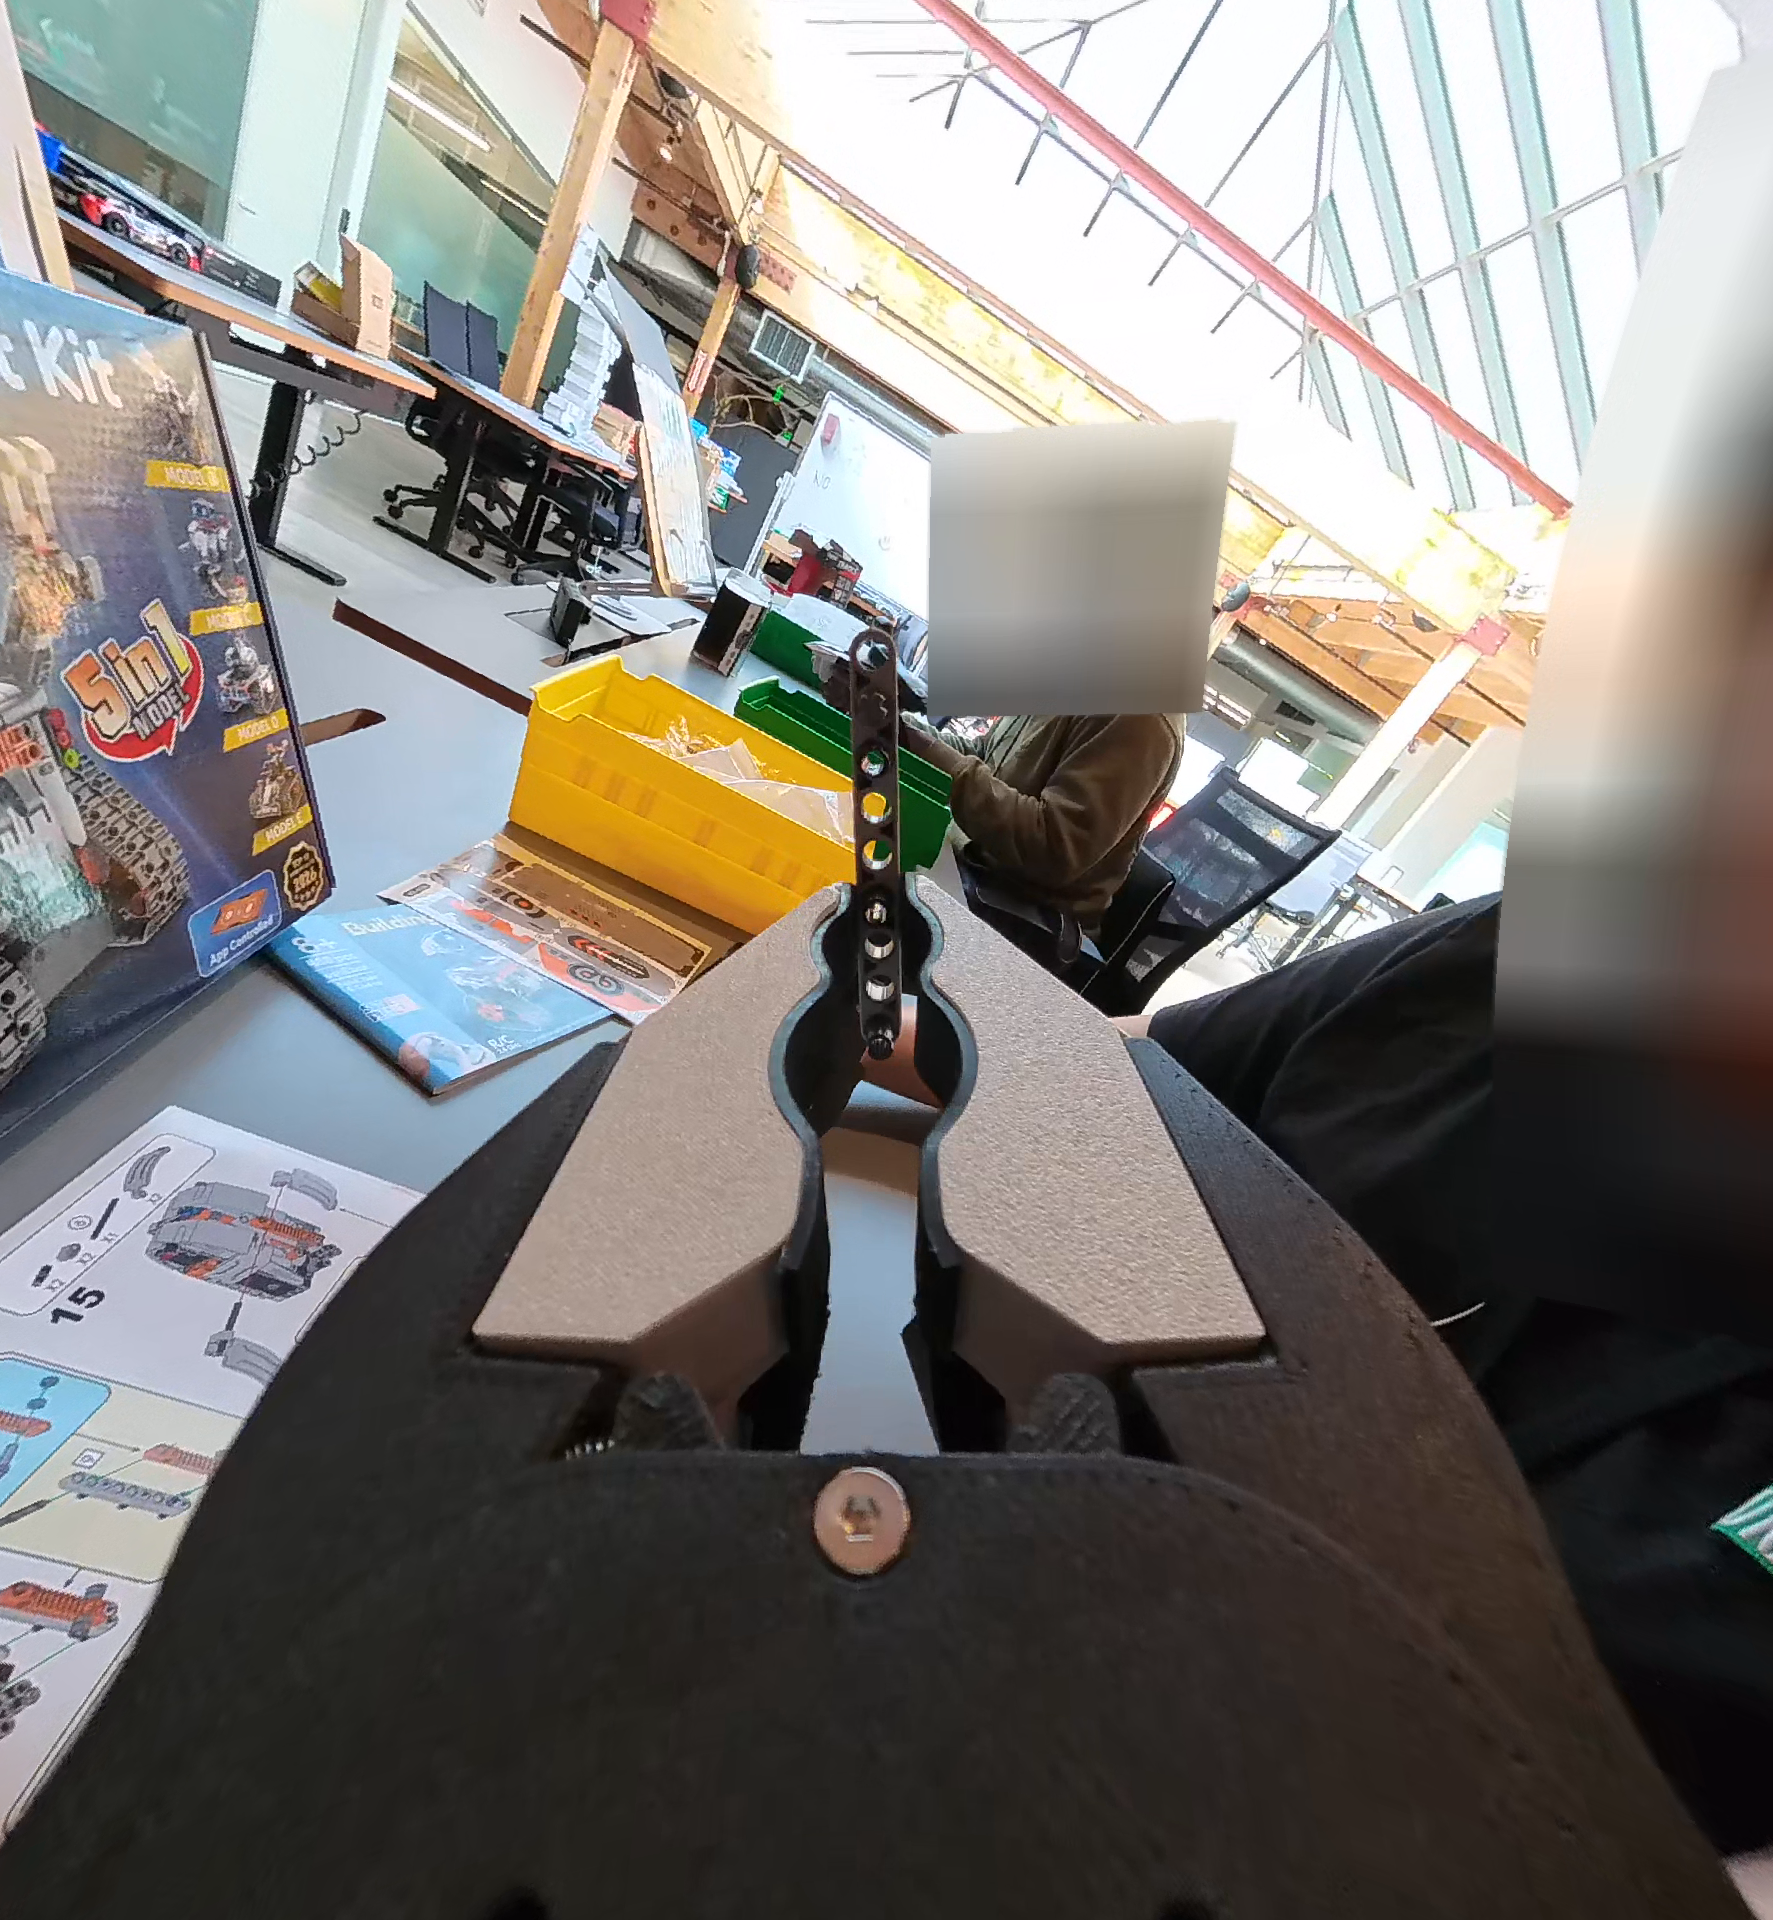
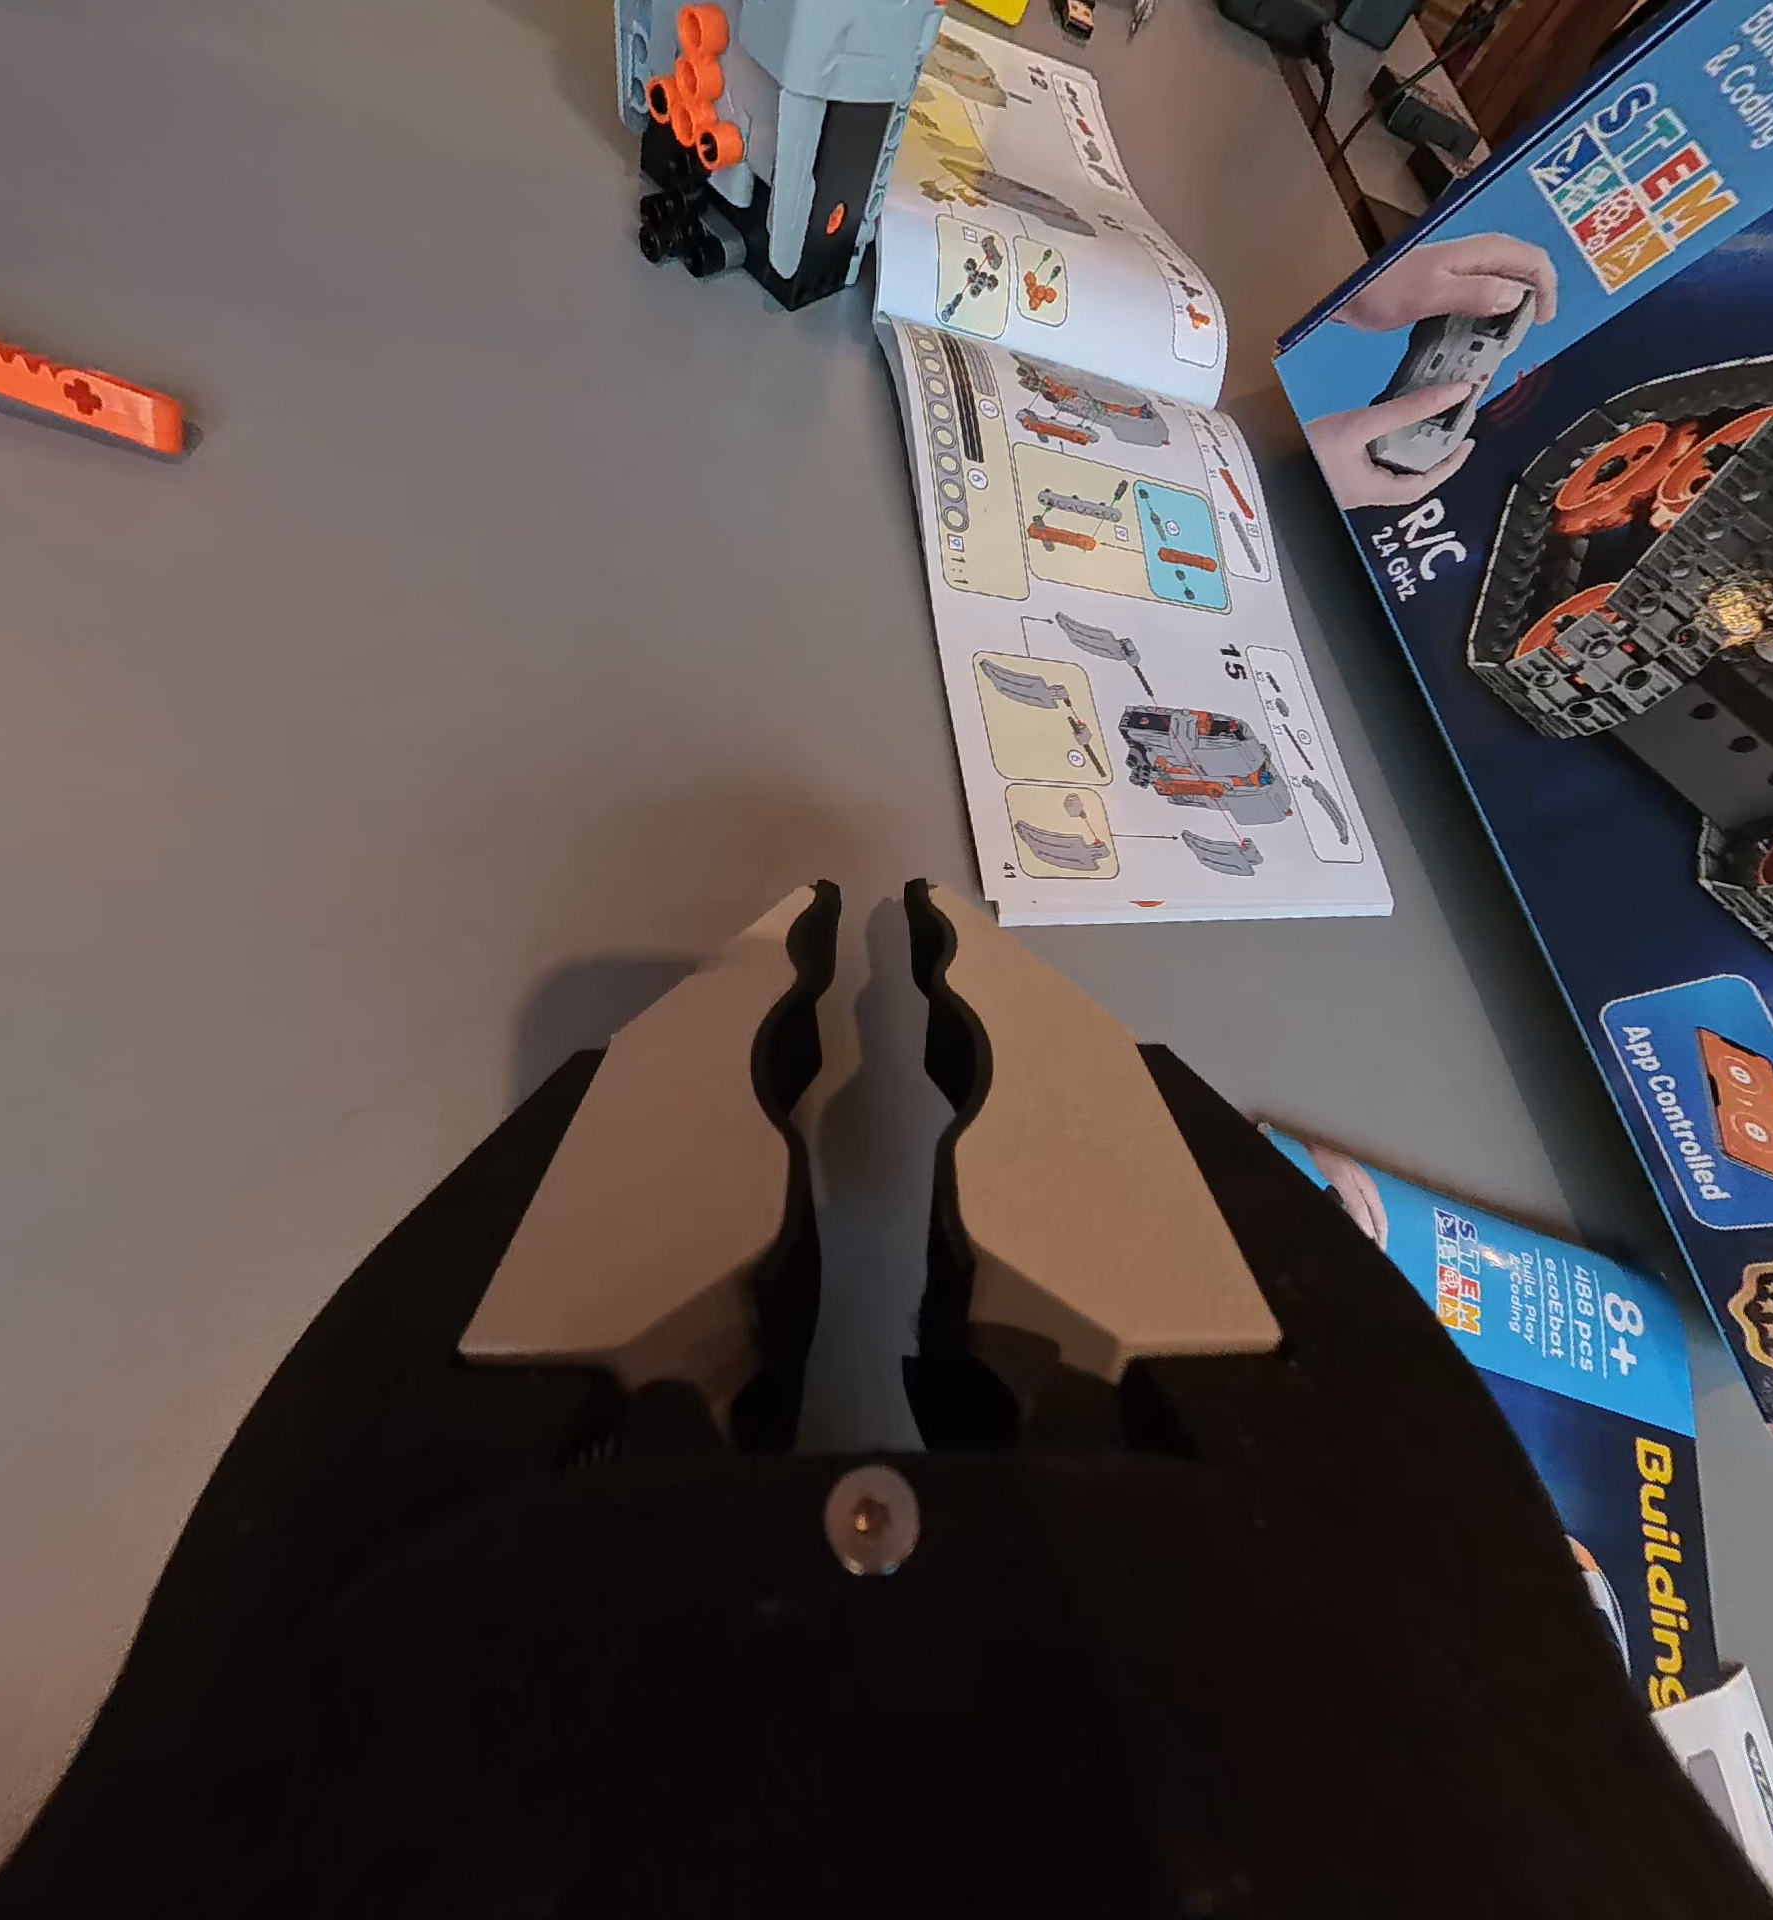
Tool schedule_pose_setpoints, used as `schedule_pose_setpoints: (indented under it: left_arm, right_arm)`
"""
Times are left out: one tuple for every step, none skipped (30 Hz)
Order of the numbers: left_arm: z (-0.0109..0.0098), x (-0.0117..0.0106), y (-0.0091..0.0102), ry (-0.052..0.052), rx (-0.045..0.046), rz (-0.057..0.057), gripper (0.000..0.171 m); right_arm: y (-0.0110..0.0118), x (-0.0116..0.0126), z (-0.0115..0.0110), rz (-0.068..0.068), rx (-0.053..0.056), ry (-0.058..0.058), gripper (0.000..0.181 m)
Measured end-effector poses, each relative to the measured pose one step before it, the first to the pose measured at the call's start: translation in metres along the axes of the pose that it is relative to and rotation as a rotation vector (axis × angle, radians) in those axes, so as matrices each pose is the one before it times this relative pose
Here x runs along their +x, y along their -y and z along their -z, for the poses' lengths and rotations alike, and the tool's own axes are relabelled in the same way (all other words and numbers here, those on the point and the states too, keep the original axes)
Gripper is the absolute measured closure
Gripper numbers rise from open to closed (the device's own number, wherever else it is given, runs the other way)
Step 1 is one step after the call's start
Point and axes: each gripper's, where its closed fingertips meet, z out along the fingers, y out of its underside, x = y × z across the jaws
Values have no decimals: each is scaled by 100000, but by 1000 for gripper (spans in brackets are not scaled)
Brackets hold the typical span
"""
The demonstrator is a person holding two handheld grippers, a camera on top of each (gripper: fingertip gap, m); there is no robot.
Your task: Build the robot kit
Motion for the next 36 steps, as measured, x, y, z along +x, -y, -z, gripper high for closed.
schedule_pose_setpoints:
  left_arm:
    - [6, -29, -92, 30, -456, -105, 167]
    - [-5, -25, -78, 99, -506, -221, 168]
    - [1, -36, -43, 275, -326, -126, 168]
    - [-5, -14, -6, 143, -253, 44, 168]
    - [-21, 54, -12, -204, -348, -34, 168]
    - [-23, 110, -59, -283, -558, -392, 168]
    - [-31, 90, -100, 44, -809, -739, 168]
    - [-33, 43, -132, 382, -918, -898, 167]
    - [-14, 39, -126, 335, -868, -892, 168]
    - [-12, 59, -85, 111, -588, -772, 168]
    - [4, 75, -33, -107, -200, -536, 168]
    - [16, 65, 0, -240, -8, -220, 168]
    - [15, 41, -23, -245, -71, 11, 168]
    - [24, 18, -35, -135, -187, 31, 168]
    - [10, 1, -54, -8, -290, -47, 167]
    - [10, -12, -46, 83, -298, -120, 167]
    - [2, -2, -45, 47, -192, -108, 167]
    - [-6, -32, -58, 79, -284, 183, 167]
    - [-1, -145, -117, 560, -632, 900, 167]
    - [-17, -238, -138, 734, -699, 1487, 167]
    - [-28, -138, -90, -21, -290, 1326, 167]
    - [-27, -26, -25, -722, 200, 731, 167]
    - [-24, -35, 1, -567, 386, 259, 167]
    - [13, -104, -17, 17, 135, 266, 168]
    - [28, -139, -65, 338, -210, 423, 168]
    - [30, -125, -68, 399, -293, 357, 167]
    - [53, -78, -54, 268, -117, 158, 167]
    - [64, -43, -8, 135, 125, 83, 167]
    - [55, -9, 13, 88, 218, 94, 168]
    - [62, 9, 8, 45, 96, 3, 168]
    - [41, -5, -16, 131, -44, -111, 167]
    - [40, -8, -13, 266, -46, -72, 167]
    - [28, -2, 6, 164, 15, 66, 167]
    - [-2, 52, 8, -162, 0, 35, 168]
    - [-12, 103, -5, -443, -44, -232, 167]
    - [-24, 94, 8, -334, -42, -391, 167]
  right_arm:
    - [-21, 31, 0, -153, -26, -3, 169]
    - [10, 24, 8, -222, 77, -7, 169]
    - [3, 20, 7, -137, 76, -23, 170]
    - [-5, 13, 2, -11, 15, -14, 170]
    - [-7, 8, 4, 56, -51, -30, 170]
    - [-12, -5, -7, 94, -77, 42, 169]
    - [-19, -9, -17, 112, -120, 39, 169]
    - [-6, -15, -10, 107, -91, 34, 169]
    - [-1, -12, -17, 71, -42, 59, 170]
    - [-2, -20, -12, 79, -57, 62, 170]
    - [1, -11, 0, 114, -50, 51, 170]
    - [1, -22, -9, 97, -48, 20, 170]
    - [-5, 2, 3, 51, -37, 11, 170]
    - [2, -6, -5, 3, -32, 28, 170]
    - [-9, 0, 9, -5, -20, 18, 170]
    - [1, -8, -1, -13, 9, 53, 170]
    - [5, -14, -7, 1, -8, 83, 170]
    - [-1, -7, -3, 23, -55, 41, 170]
    - [-10, -8, -8, 25, -65, 27, 170]
    - [-12, 2, -12, 23, -69, 21, 170]
    - [0, -23, -13, 37, -45, 60, 170]
    - [0, -9, -4, 30, -48, 60, 170]
    - [-7, -8, -14, 37, -87, 19, 170]
    - [-10, -7, -8, 66, -62, 40, 170]
    - [-9, -14, -4, 61, -68, 23, 170]
    - [-19, -4, 0, 10, -82, 12, 170]
    - [-11, -4, 6, 6, -80, 34, 170]
    - [-3, 2, 1, 5, -20, -9, 170]
    - [0, -16, 4, 4, -6, 48, 170]
    - [-7, -8, -10, 21, -42, 29, 170]
    - [-10, -4, 5, 38, -70, 45, 170]
    - [-8, -11, -13, 57, -99, 46, 170]
    - [-24, -16, -6, 97, -122, 30, 170]
    - [-8, -12, -8, 129, -108, 24, 170]
    - [-19, -19, -13, 102, -129, 38, 170]
    - [-17, 3, -13, 69, -152, 17, 170]
